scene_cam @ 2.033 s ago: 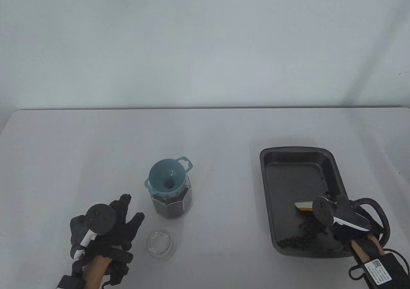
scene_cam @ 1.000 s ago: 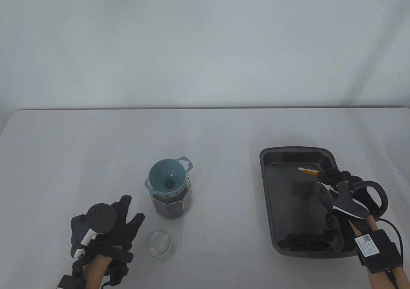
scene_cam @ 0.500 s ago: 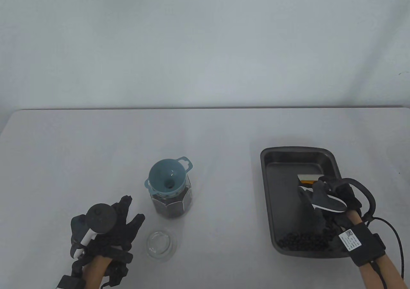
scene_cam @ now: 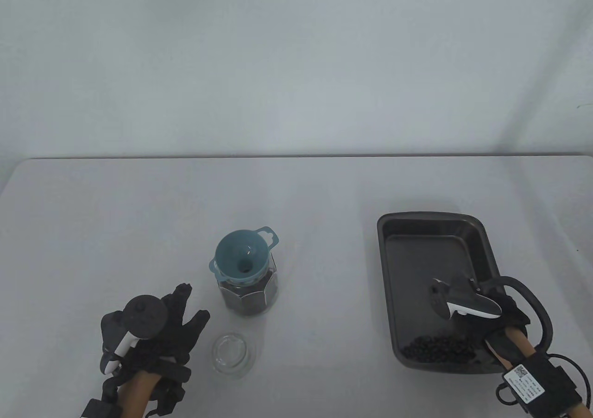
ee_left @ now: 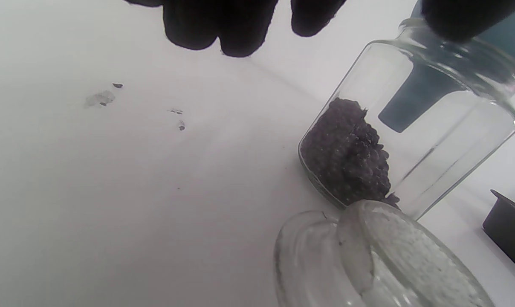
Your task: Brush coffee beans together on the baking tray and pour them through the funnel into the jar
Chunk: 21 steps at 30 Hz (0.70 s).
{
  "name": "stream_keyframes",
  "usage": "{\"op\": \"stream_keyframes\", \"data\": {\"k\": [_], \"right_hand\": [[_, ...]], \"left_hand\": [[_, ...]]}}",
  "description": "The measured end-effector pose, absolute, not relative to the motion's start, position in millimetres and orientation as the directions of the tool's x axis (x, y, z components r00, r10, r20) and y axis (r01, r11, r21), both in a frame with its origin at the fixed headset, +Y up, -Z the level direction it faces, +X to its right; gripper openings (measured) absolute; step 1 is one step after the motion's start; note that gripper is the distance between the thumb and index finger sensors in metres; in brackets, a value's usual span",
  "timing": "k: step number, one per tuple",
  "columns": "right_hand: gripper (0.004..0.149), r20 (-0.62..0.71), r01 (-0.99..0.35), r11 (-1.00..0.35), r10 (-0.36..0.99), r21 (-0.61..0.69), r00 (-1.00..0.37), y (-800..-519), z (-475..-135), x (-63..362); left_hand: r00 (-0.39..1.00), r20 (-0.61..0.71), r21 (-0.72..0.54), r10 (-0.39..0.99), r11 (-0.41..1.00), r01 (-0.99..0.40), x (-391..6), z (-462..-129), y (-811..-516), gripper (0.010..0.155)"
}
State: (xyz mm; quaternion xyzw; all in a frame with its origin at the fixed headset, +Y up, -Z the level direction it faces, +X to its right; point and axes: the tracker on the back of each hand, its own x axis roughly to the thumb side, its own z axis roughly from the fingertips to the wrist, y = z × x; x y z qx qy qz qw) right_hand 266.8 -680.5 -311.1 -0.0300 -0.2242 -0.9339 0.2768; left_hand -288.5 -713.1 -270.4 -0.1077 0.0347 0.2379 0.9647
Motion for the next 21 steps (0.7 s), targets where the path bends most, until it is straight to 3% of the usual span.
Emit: {"op": "stream_keyframes", "data": {"k": [21], "right_hand": [[0.041, 0.166, 0.302, -0.814, -0.252, 0.496, -0.953, -667, -293, 253]], "left_hand": [[0.881, -0.108, -0.204, 0.460, 0.858, -0.472, -287, -269, -714, 0.085]]}}
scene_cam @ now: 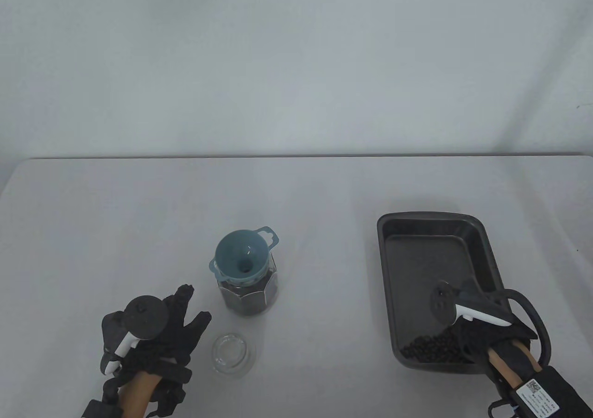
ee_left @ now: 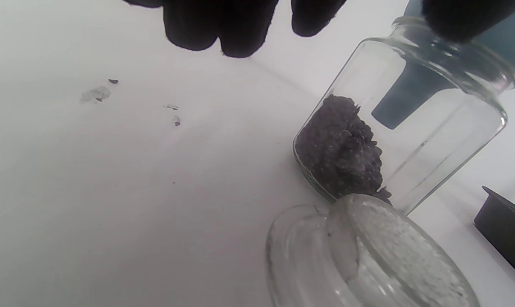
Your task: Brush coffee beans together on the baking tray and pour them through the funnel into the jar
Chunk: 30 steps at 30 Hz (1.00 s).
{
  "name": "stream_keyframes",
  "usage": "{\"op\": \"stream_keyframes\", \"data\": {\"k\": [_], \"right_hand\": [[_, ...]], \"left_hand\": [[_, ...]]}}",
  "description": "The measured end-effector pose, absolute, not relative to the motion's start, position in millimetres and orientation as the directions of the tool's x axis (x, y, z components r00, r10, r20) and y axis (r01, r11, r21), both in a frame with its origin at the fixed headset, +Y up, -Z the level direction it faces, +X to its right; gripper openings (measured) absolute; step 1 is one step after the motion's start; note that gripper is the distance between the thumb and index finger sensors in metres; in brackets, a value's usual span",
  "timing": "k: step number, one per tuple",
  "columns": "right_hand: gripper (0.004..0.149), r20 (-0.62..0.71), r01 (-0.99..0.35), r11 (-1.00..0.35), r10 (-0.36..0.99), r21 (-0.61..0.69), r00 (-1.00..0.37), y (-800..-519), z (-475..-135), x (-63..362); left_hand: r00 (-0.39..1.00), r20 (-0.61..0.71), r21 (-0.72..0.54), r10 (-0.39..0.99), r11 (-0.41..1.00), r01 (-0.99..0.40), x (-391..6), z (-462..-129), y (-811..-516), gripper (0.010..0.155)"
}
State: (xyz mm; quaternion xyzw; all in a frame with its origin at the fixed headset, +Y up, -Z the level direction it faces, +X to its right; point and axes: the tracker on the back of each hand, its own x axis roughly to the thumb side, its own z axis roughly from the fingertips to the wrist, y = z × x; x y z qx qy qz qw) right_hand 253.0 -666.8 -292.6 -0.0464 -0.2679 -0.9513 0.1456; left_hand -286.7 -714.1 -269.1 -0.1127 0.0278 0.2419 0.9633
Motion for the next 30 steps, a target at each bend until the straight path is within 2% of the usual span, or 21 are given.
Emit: {"op": "stream_keyframes", "data": {"k": [8, 19, 23, 28, 30], "right_hand": [[0.041, 0.196, 0.215, -0.835, -0.131, 0.506, -0.972, -660, -293, 236], [0.042, 0.168, 0.246, -0.837, -0.186, 0.489, -0.968, -657, -290, 238], [0.042, 0.100, 0.320, -0.859, -0.306, 0.399, -0.947, -642, -290, 247], [0.042, 0.023, 0.289, -0.910, -0.296, 0.297, -0.955, -616, -292, 260], [0.040, 0.039, 0.306, -0.933, -0.304, 0.191, -0.952, -603, -288, 259]], "left_hand": [[0.879, -0.108, -0.205, 0.464, 0.855, -0.477, -287, -269, -714, 0.085], [0.877, -0.106, -0.211, 0.468, 0.852, -0.480, -288, -269, -714, 0.085], [0.877, -0.107, -0.212, 0.468, 0.851, -0.480, -288, -269, -714, 0.085], [0.877, -0.107, -0.215, 0.468, 0.850, -0.480, -288, -269, -714, 0.085], [0.877, -0.108, -0.214, 0.469, 0.850, -0.481, -288, -269, -714, 0.085]]}}
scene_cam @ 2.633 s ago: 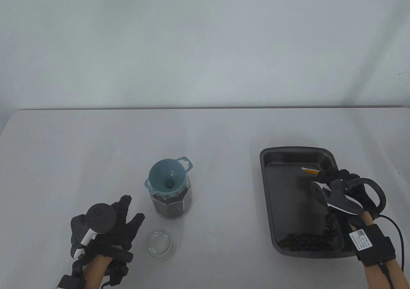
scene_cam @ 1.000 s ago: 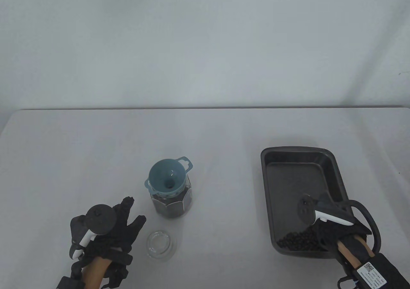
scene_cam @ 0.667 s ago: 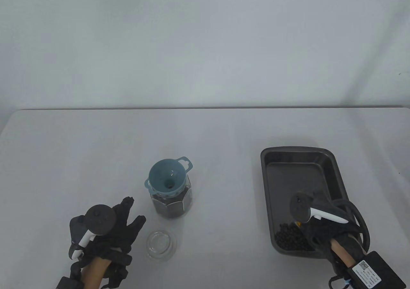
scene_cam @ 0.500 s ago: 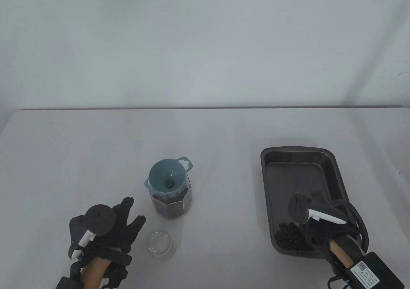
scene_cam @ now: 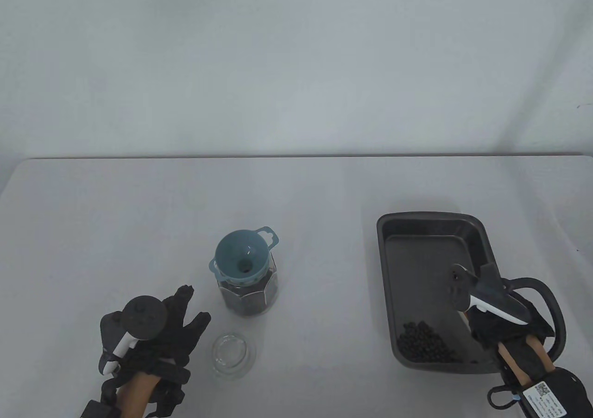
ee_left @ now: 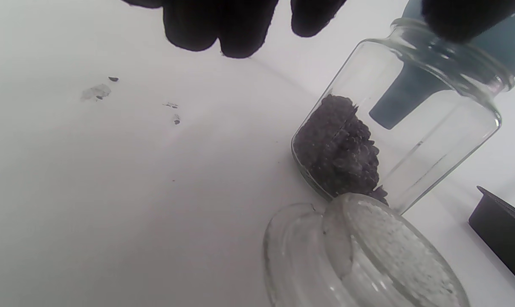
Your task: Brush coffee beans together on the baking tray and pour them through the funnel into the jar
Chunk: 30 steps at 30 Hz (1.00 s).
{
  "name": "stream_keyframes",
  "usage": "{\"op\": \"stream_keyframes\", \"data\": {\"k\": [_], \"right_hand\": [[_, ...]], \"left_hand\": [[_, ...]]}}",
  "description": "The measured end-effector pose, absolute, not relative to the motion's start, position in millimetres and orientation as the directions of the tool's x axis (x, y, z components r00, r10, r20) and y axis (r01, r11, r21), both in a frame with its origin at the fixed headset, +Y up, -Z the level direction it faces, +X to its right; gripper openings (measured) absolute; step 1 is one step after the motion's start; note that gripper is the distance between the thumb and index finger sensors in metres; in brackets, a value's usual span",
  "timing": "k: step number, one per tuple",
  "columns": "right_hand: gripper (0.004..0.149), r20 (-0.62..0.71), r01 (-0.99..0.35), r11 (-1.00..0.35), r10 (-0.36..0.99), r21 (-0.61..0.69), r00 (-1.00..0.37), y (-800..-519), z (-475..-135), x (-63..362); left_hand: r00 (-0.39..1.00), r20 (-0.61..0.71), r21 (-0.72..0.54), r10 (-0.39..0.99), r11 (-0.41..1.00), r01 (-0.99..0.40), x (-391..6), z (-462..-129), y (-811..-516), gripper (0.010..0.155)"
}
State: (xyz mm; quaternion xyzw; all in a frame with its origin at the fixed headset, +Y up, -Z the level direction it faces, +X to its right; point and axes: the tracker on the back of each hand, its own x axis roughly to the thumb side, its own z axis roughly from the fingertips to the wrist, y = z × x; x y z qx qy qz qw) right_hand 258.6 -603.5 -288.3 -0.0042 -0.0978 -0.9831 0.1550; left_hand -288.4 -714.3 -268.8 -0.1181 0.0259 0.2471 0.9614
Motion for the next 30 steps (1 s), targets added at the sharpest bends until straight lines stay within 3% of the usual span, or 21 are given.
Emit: {"op": "stream_keyframes", "data": {"k": [5, 9, 13, 21, 30], "right_hand": [[0.038, 0.145, 0.270, -0.940, -0.303, -0.210, -0.942, -587, -271, 220], [0.038, 0.232, 0.282, -0.889, -0.378, -0.361, -0.896, -593, -261, 174], [0.037, 0.307, 0.362, -0.805, -0.533, -0.470, -0.788, -619, -261, 115], [0.036, 0.421, 0.386, -0.774, -0.609, -0.502, -0.672, -671, -268, 53], [0.036, 0.498, 0.437, -0.796, -0.603, -0.418, -0.623, -722, -275, 30]], "left_hand": [[0.877, -0.110, -0.215, 0.468, 0.850, -0.480, -288, -269, -714, 0.085], [0.876, -0.110, -0.213, 0.470, 0.849, -0.483, -288, -268, -714, 0.085], [0.873, -0.111, -0.214, 0.474, 0.847, -0.487, -289, -268, -714, 0.085], [0.869, -0.106, -0.212, 0.483, 0.843, -0.494, -290, -267, -714, 0.085], [0.864, -0.104, -0.212, 0.492, 0.838, -0.503, -291, -267, -713, 0.085]]}}
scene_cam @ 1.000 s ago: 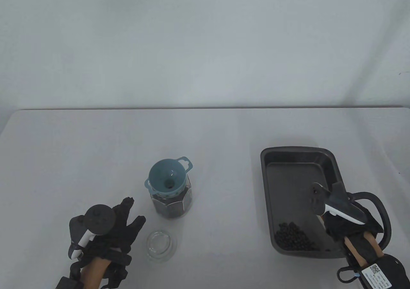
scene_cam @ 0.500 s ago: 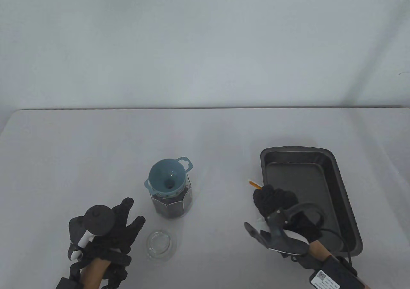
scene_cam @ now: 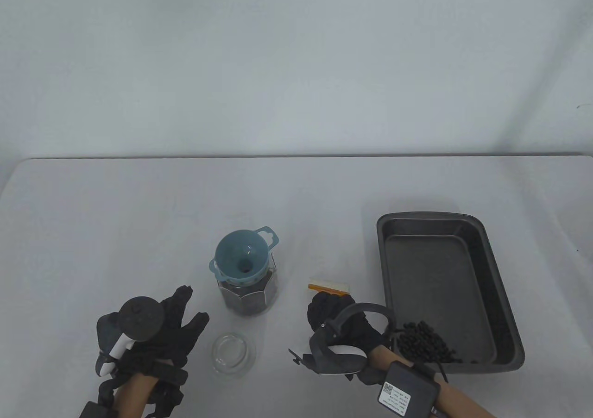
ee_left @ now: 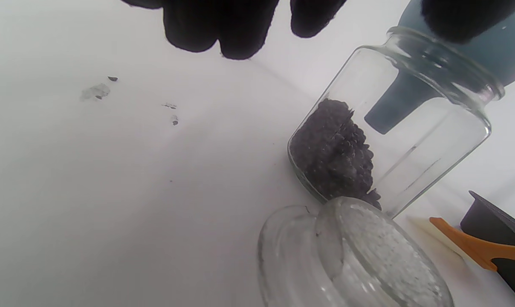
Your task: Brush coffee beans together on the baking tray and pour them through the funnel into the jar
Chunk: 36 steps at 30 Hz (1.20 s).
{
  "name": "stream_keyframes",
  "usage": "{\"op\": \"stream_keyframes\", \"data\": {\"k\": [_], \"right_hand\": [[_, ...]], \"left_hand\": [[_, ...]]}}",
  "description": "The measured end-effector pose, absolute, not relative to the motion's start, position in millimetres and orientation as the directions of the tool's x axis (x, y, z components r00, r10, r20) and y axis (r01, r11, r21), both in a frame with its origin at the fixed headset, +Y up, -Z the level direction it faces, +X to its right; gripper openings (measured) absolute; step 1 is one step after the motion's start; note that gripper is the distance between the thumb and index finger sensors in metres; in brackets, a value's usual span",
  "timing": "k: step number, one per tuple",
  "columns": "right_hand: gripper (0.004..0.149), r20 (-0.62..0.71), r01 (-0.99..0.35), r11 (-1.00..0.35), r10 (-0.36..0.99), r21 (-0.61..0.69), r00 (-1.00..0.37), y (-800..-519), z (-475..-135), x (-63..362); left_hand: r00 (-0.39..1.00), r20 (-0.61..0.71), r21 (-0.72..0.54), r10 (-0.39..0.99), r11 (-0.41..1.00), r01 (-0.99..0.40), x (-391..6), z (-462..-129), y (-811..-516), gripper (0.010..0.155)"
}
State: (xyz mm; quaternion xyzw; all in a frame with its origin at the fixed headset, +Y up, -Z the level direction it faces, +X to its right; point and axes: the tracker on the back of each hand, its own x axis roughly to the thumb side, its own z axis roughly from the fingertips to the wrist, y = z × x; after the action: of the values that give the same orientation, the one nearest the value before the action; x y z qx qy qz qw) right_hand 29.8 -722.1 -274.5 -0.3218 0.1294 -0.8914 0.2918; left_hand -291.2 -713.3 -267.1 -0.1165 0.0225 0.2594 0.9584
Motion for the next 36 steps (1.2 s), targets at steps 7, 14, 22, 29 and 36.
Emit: {"op": "stream_keyframes", "data": {"k": [7, 14, 22, 29, 36], "right_hand": [[0.042, 0.565, 0.376, -0.918, -0.378, -0.125, -0.733, -752, -281, 34], [0.050, 0.557, 0.317, -0.948, -0.244, 0.036, -0.794, -761, -283, 46], [0.057, 0.551, 0.310, -0.933, -0.164, 0.184, -0.818, -759, -281, 46], [0.060, 0.522, 0.273, -0.959, -0.192, 0.082, -0.831, -720, -284, 58], [0.064, 0.263, -0.328, -0.933, 0.357, 0.146, -0.896, -633, -311, 162]], "left_hand": [[0.861, -0.105, -0.216, 0.498, 0.833, -0.509, -292, -267, -713, 0.085], [0.853, -0.111, -0.224, 0.510, 0.824, -0.521, -292, -267, -713, 0.085], [0.851, -0.115, -0.229, 0.513, 0.820, -0.525, -292, -267, -713, 0.085], [0.846, -0.114, -0.223, 0.521, 0.816, -0.533, -294, -267, -712, 0.085], [0.845, -0.110, -0.225, 0.523, 0.815, -0.534, -294, -267, -712, 0.085]]}}
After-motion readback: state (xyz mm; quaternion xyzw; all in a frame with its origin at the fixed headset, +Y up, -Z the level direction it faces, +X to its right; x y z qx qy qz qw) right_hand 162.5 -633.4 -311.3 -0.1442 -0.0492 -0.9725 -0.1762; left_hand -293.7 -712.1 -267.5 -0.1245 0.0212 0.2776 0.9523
